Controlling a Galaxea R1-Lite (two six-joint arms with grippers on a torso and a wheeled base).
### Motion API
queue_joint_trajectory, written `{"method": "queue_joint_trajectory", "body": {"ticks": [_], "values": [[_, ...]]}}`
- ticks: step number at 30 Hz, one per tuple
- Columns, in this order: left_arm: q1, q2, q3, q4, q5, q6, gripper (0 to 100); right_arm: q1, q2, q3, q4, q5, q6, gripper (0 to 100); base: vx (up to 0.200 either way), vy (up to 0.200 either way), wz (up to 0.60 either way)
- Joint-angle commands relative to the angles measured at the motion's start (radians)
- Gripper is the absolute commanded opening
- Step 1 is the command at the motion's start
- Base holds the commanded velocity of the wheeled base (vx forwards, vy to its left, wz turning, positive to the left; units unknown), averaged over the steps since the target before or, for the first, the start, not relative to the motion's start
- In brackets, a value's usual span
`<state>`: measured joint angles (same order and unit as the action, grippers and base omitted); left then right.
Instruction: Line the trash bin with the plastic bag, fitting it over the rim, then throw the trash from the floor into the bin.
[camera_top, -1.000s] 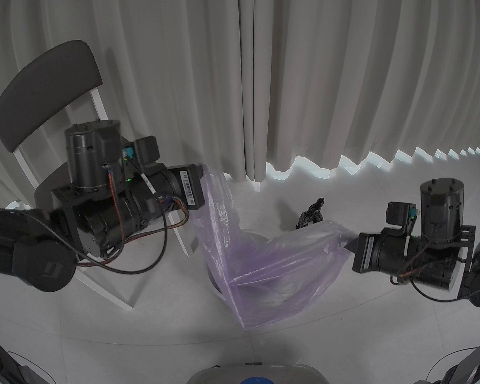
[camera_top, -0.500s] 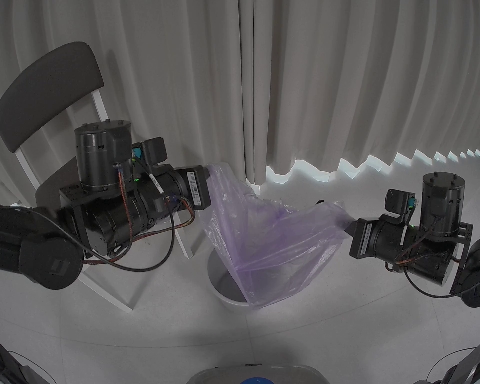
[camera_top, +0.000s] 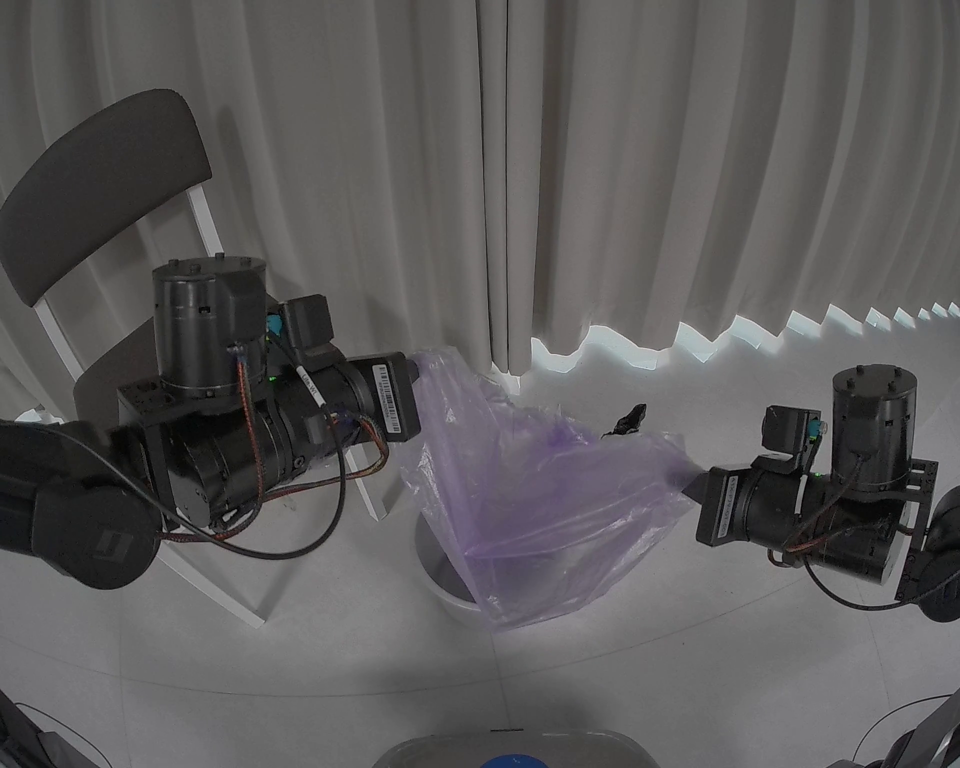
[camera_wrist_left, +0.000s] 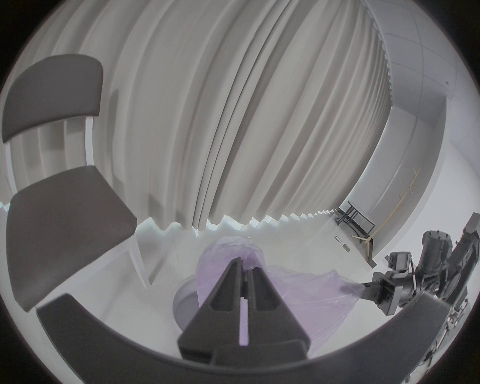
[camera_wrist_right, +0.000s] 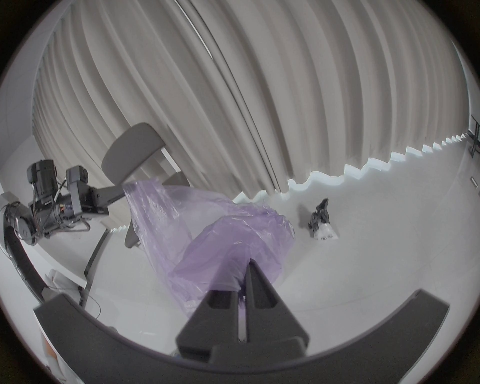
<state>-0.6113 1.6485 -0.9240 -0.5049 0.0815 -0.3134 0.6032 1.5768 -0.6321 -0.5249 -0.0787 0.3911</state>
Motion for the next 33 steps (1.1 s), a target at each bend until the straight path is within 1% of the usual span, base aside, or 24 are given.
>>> {"method": "queue_joint_trajectory", "body": {"ticks": [1,2,5,8,12,16,21,25,28,29,31,33], "values": [[0.008,0.020,0.008,0.000,0.000,-0.006,0,-0.003,0.008,-0.006,0.009,0.008,-0.001,0,0.000,0.000,0.00],[0.031,0.042,0.010,0.002,-0.017,-0.006,0,-0.023,0.022,-0.034,0.060,0.030,-0.005,0,0.000,0.000,0.00],[0.056,0.060,0.008,0.016,-0.025,-0.004,0,-0.039,0.029,-0.077,0.129,0.050,-0.005,0,0.000,0.000,0.00],[0.081,0.068,0.001,0.042,-0.028,-0.004,0,-0.056,0.055,-0.116,0.174,0.088,-0.003,0,0.000,0.000,0.00],[0.107,0.066,0.004,0.049,-0.049,-0.006,0,-0.066,0.115,-0.156,0.175,0.108,-0.003,0,0.000,0.000,0.00],[0.111,0.063,0.008,0.051,-0.052,-0.004,0,-0.072,0.170,-0.192,0.174,0.117,-0.001,0,0.000,0.000,0.00],[0.111,0.062,0.010,0.051,-0.058,-0.004,0,-0.072,0.221,-0.222,0.169,0.157,0.003,0,0.000,0.000,0.00],[0.111,0.070,0.010,0.051,-0.068,-0.004,0,-0.076,0.250,-0.227,0.166,0.160,0.005,0,0.000,0.000,0.00],[0.110,0.077,0.013,0.049,-0.095,-0.006,0,-0.103,0.272,-0.228,0.166,0.188,0.006,0,0.000,0.000,0.00],[0.108,0.079,0.010,0.048,-0.104,-0.006,0,-0.114,0.279,-0.227,0.166,0.206,0.006,0,0.000,0.000,0.00],[0.105,0.085,0.005,0.046,-0.112,-0.004,0,-0.132,0.298,-0.224,0.166,0.234,0.009,0,0.000,0.000,0.00],[0.102,0.091,0.002,0.045,-0.112,-0.004,0,-0.145,0.312,-0.221,0.166,0.243,0.009,0,0.000,0.000,0.00]]}}
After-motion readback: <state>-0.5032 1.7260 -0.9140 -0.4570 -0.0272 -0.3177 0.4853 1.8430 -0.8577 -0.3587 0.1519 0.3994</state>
